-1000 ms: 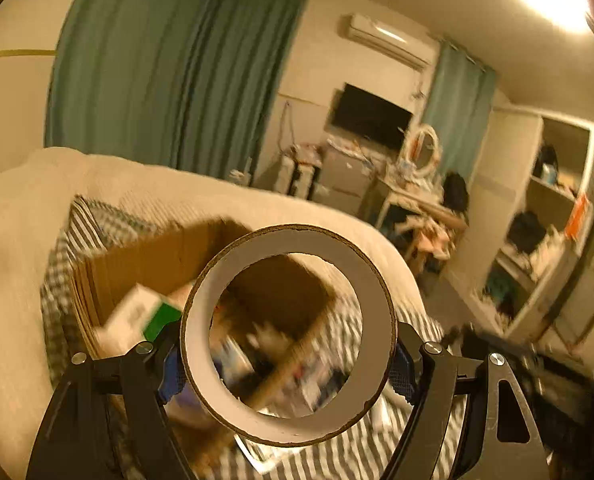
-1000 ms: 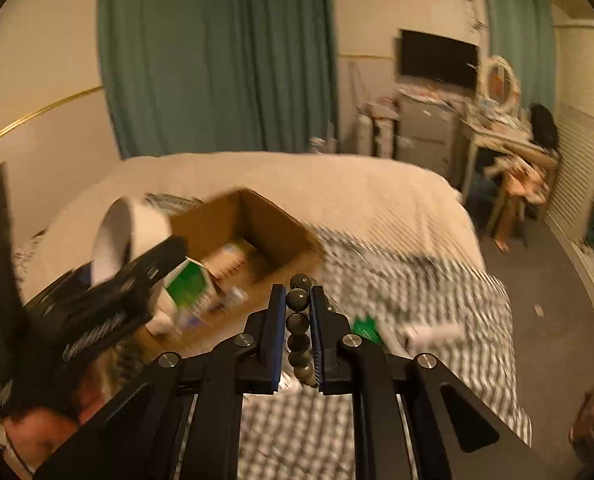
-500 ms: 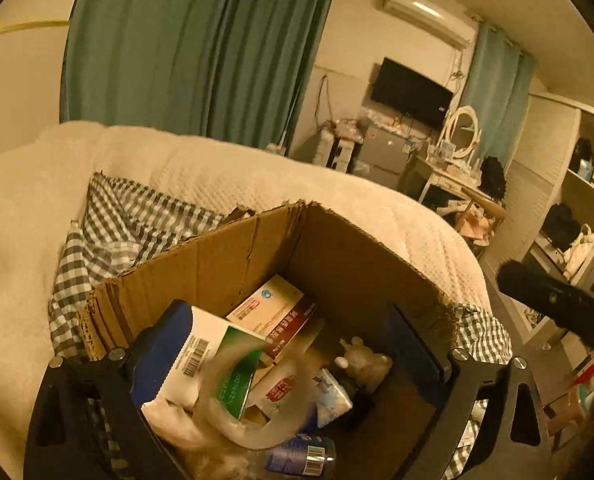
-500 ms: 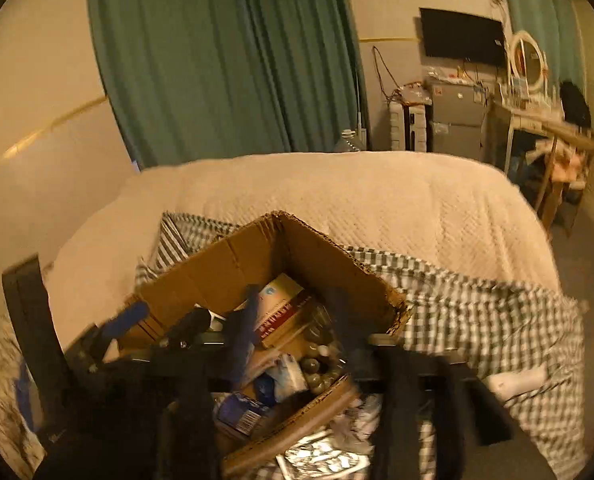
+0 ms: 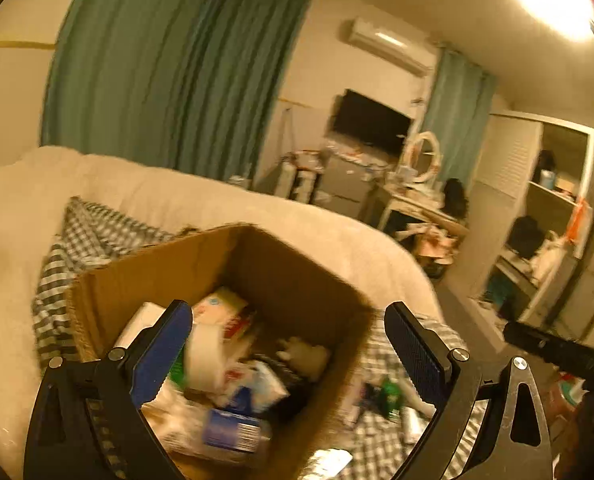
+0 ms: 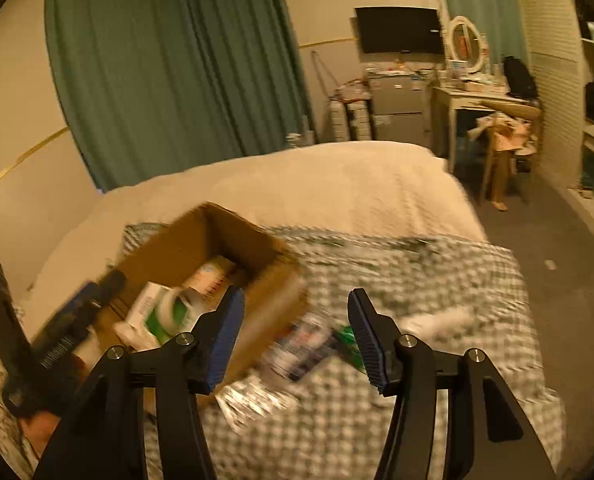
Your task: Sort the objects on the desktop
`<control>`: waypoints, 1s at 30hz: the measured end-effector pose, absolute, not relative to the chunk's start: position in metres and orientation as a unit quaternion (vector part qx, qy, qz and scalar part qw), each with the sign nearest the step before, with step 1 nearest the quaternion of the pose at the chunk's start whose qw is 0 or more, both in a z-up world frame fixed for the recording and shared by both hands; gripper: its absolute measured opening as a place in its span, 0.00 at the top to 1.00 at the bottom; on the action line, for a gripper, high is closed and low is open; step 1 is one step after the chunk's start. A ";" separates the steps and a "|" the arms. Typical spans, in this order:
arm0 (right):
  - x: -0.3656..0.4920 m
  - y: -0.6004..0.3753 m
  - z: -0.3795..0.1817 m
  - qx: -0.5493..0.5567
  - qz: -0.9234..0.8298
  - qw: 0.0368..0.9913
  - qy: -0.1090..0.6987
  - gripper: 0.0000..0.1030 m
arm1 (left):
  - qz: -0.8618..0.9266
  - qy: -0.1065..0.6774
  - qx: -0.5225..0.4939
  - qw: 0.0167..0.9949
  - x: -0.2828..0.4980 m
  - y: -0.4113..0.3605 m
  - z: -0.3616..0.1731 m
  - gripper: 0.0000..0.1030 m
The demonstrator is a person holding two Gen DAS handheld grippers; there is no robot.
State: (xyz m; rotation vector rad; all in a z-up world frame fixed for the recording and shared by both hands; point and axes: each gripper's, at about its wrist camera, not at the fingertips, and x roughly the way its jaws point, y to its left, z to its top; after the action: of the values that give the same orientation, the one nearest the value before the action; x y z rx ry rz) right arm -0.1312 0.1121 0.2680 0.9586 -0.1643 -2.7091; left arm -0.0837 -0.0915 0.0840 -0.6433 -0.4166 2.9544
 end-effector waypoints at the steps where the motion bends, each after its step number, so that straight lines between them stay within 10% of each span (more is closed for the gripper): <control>1: -0.126 0.122 0.266 0.331 -0.934 0.125 -0.055 0.48 | 0.968 -0.128 -0.210 0.055 -0.080 -0.083 0.085 0.04; 12: -0.104 0.183 0.210 0.347 -0.930 0.118 -0.036 0.48 | 0.939 -0.031 -0.252 0.232 -0.069 0.014 0.043 0.04; 30: -0.177 0.166 0.117 0.405 -0.898 0.167 0.047 0.62 | 0.909 0.104 -0.372 0.155 -0.139 0.078 -0.055 0.03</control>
State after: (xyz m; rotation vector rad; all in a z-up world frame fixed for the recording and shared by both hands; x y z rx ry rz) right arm -0.1769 0.1664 0.1166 1.1532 0.1340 -2.5556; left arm -0.1394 0.0781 -0.0551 -1.0650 0.2986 2.6050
